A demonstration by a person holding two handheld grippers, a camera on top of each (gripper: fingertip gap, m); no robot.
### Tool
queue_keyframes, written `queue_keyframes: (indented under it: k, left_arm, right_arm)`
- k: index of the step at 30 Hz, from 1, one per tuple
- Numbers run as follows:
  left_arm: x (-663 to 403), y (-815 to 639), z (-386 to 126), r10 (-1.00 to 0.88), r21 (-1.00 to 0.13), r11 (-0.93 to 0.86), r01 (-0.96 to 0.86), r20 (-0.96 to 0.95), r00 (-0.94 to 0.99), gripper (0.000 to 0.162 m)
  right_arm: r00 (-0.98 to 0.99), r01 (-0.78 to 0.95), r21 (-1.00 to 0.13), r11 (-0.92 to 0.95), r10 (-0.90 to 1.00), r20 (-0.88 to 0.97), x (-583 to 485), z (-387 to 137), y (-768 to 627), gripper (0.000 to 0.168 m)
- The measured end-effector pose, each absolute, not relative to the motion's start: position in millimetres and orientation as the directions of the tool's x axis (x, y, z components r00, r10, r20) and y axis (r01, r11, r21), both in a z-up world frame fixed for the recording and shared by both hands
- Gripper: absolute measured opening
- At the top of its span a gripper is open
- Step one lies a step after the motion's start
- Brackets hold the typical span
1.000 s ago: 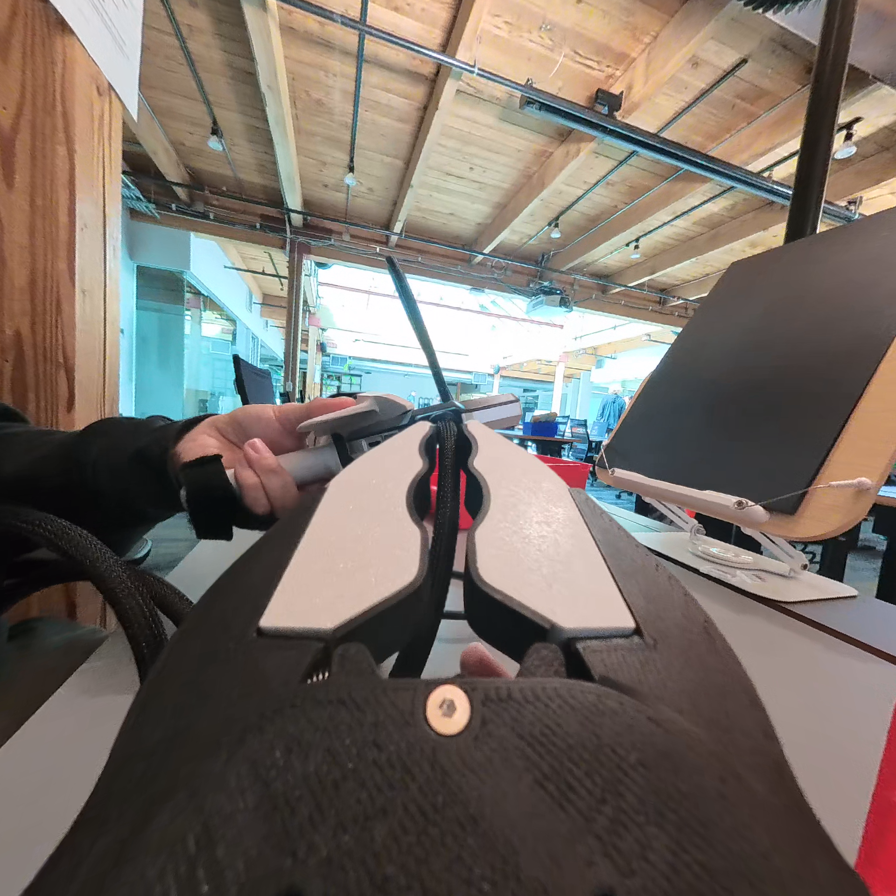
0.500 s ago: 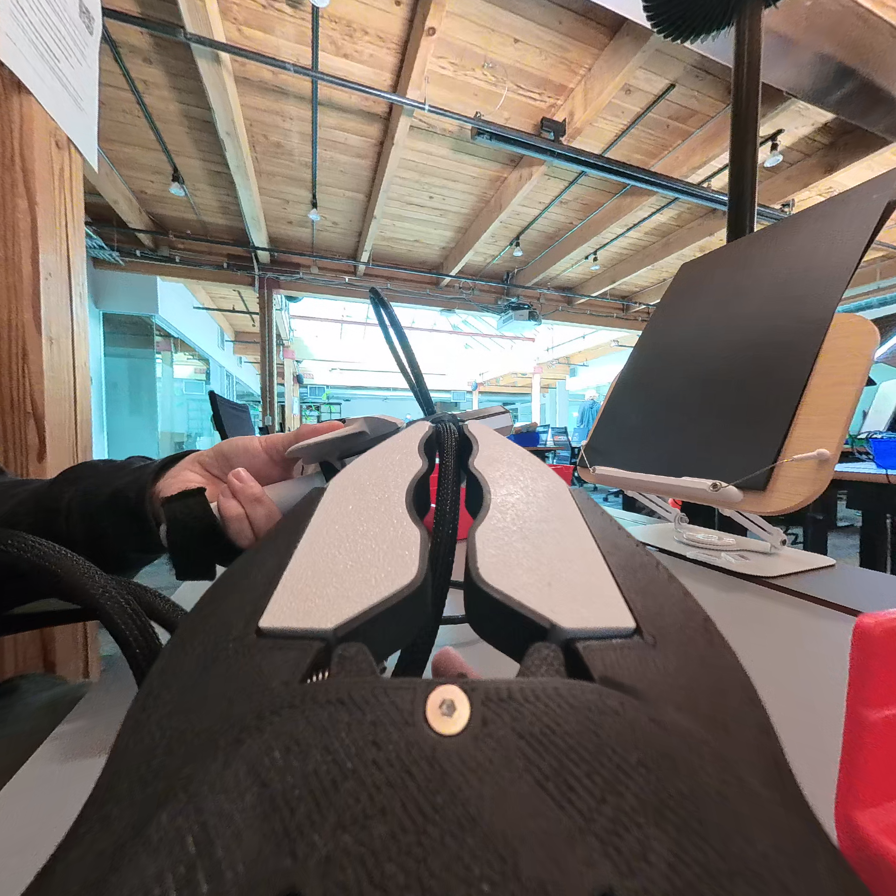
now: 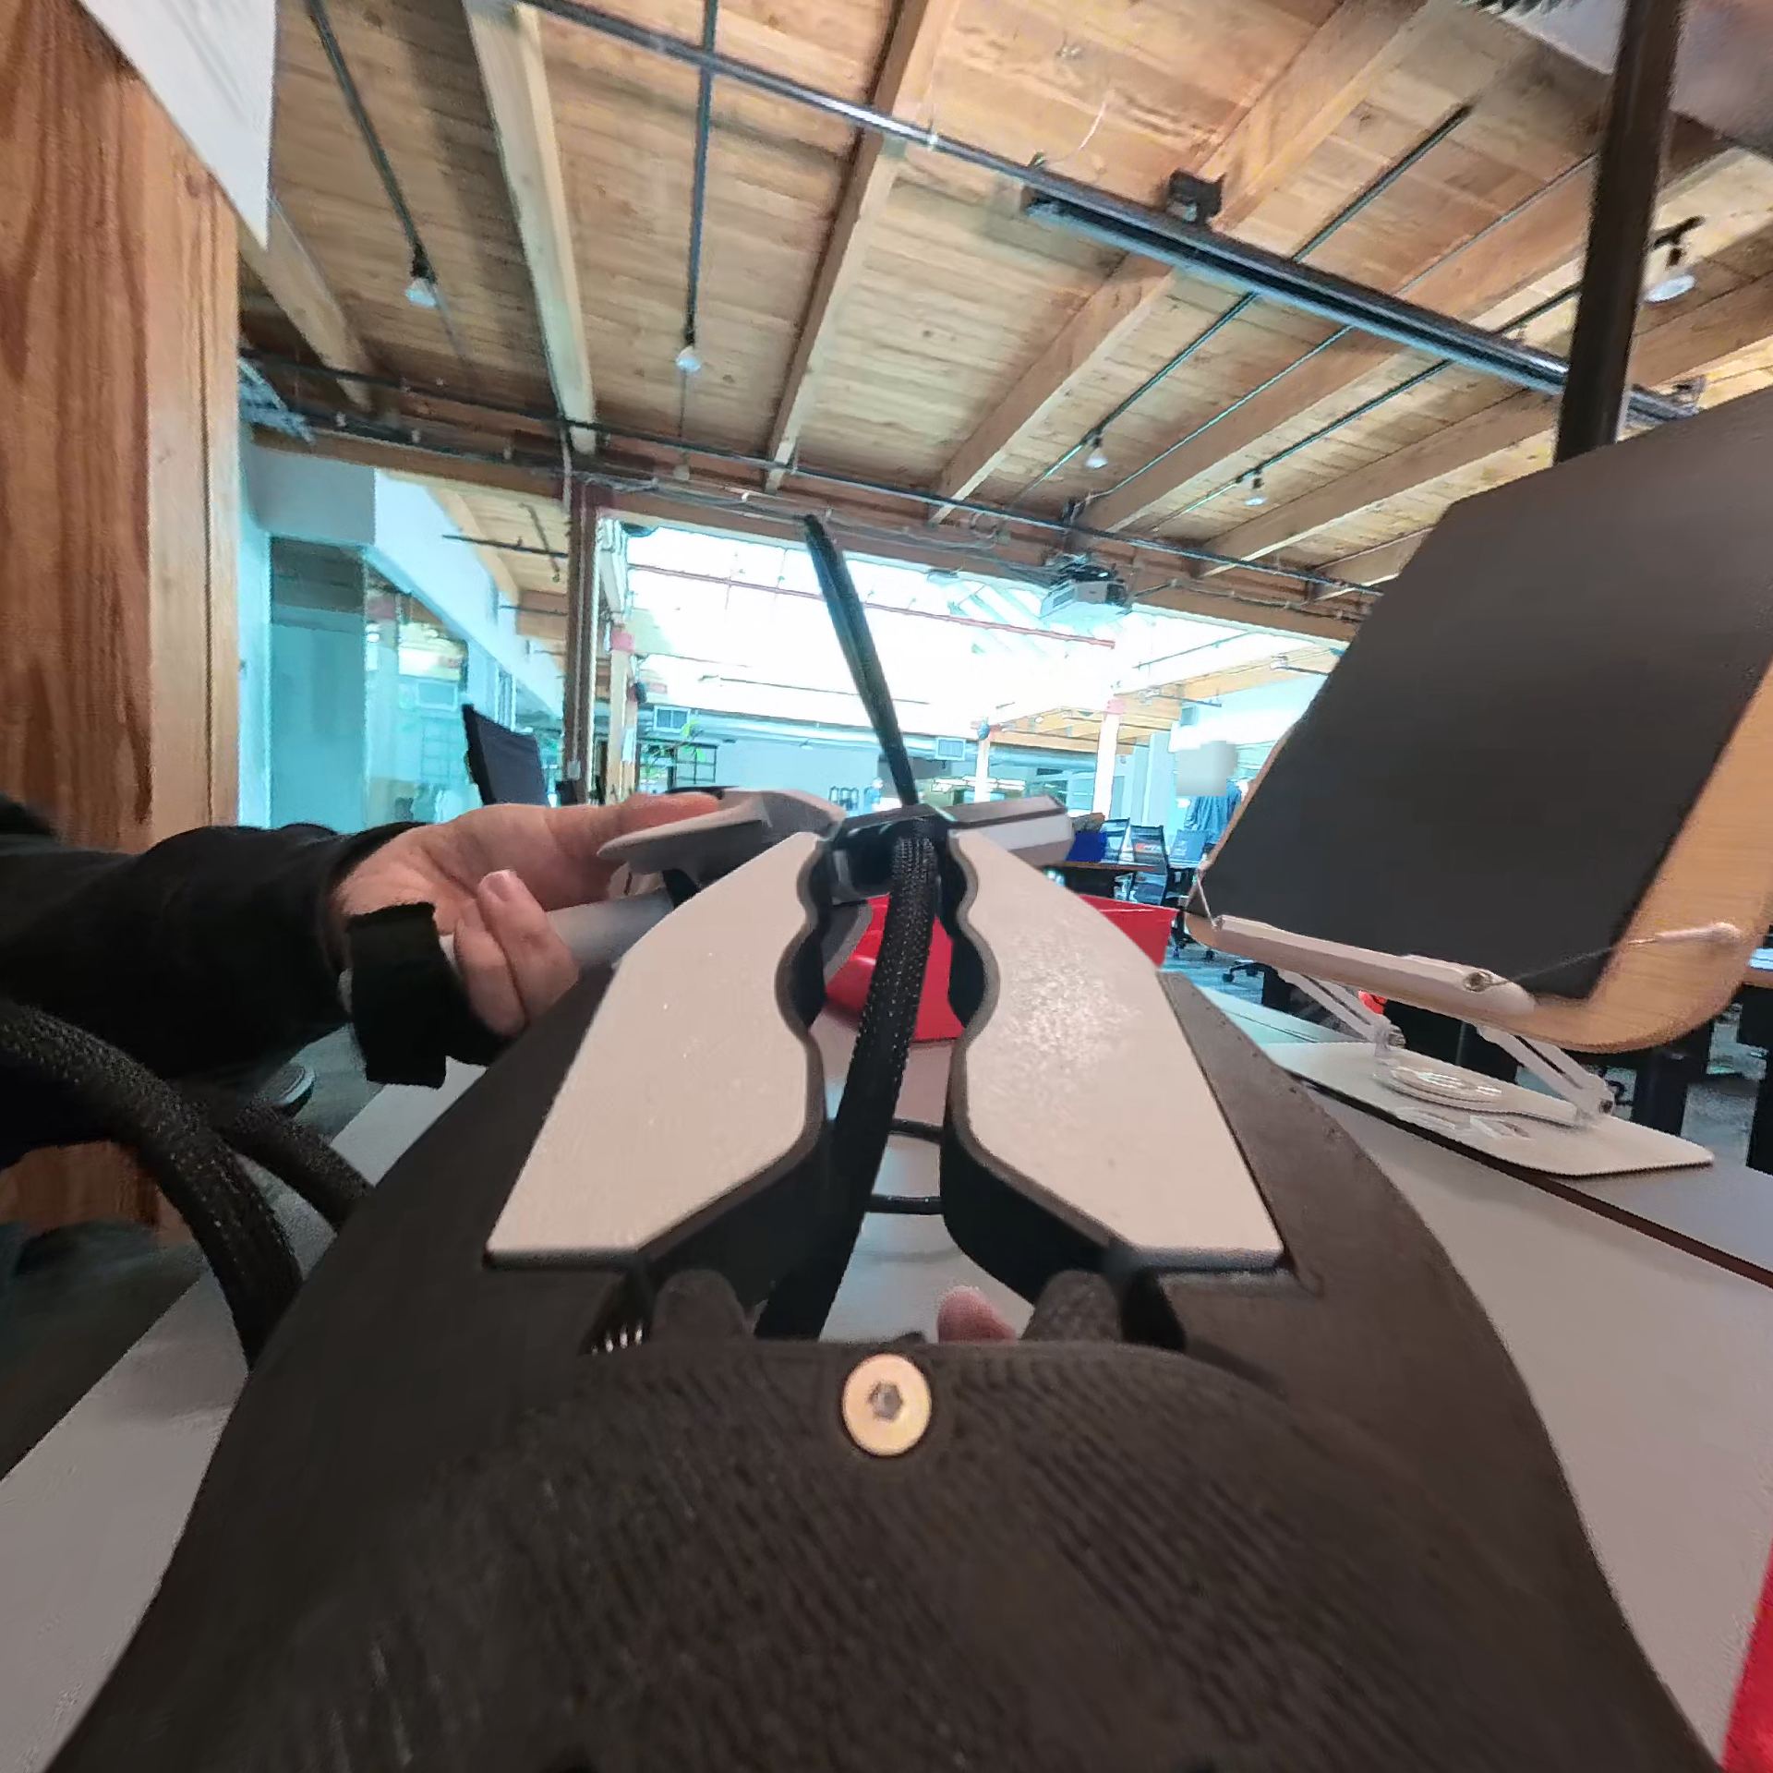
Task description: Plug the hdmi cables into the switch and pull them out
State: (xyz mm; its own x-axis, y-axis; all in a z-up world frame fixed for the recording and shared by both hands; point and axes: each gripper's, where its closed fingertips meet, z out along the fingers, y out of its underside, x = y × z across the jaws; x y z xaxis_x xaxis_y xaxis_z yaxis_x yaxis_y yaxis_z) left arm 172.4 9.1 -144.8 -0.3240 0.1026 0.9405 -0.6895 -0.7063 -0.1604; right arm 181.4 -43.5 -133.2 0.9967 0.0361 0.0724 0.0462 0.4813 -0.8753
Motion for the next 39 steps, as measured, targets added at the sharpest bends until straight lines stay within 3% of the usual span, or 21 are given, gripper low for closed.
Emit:
queue_keyframes:
  k: [5, 9, 18, 25, 28, 31, 34, 39]
  left_arm:
    - [173, 12, -148, 0.076, -0.172, -0.718, -0.675, 0.944, -0.321, 0.020]
    - [172, 6, -151, 0.050, -0.190, -0.696, -0.692, 0.949, -0.311, 0.020]
    - [177, 0, -151, -0.037, -0.249, -0.698, -0.672, 0.949, -0.313, 0.020]
    - [179, 2, -154, -0.119, -0.294, -0.704, -0.646, 0.946, -0.301, 0.020]
    - [178, -1, -150, -0.076, -0.265, -0.720, -0.641, 0.949, -0.307, 0.020]
    - [180, 0, -151, -0.080, -0.265, -0.734, -0.625, 0.948, -0.307, 0.020]
    - [181, 2, -153, -0.069, -0.248, -0.753, -0.609, 0.951, -0.303, 0.020]
    - [183, 5, -154, -0.060, -0.235, -0.773, -0.589, 0.952, -0.301, 0.020]
  right_arm:
    - [0.997, 0.056, -0.879, 0.473, 0.019, 0.074, 184, -136, -40, 0.021]
    - [0.993, 0.081, -0.909, 0.408, 0.050, 0.110, 179, -140, -34, 0.043]
    - [0.994, 0.108, -0.913, 0.393, -0.028, 0.106, 191, -145, -34, 0.036]
    - [0.990, 0.067, -0.919, 0.388, 0.089, 0.110, 175, -141, -35, 0.035]
    - [0.991, 0.098, -0.910, 0.403, 0.043, 0.125, 178, -140, -33, 0.025]
    - [0.993, 0.121, -0.910, 0.396, -0.059, 0.107, 192, -141, -33, 0.040]
    - [0.993, 0.114, -0.917, 0.383, -0.067, 0.096, 193, -141, -32, 0.040]
    - [0.994, 0.107, -0.938, 0.329, -0.018, 0.107, 187, -145, -24, 0.025]
